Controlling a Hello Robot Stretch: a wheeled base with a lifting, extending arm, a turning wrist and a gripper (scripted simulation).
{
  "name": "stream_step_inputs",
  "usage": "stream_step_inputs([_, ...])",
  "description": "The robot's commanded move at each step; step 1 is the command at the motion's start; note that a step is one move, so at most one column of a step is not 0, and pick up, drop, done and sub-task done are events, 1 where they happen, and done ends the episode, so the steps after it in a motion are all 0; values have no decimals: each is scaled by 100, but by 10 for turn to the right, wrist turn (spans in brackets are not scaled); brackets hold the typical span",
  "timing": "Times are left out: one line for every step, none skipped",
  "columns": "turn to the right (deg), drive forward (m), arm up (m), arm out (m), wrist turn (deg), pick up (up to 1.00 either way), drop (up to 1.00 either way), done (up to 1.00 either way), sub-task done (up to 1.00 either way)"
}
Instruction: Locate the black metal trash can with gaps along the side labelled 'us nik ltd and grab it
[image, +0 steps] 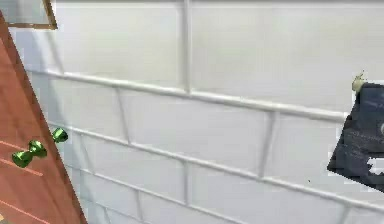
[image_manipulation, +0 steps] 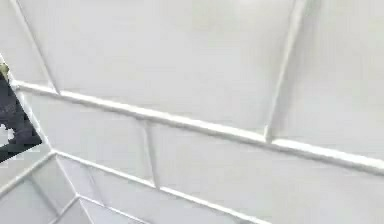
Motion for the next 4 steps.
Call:
stream_step_inputs([-330,0,0,0,0,0,0,0,0])
stream_step_inputs([-60,0,0,0,0,0,0,0,0])
stream_step_inputs([-450,0,0,0,0,0,0,0,0])
stream_step_inputs([-450,0,0,0,0,0,0,0,0])
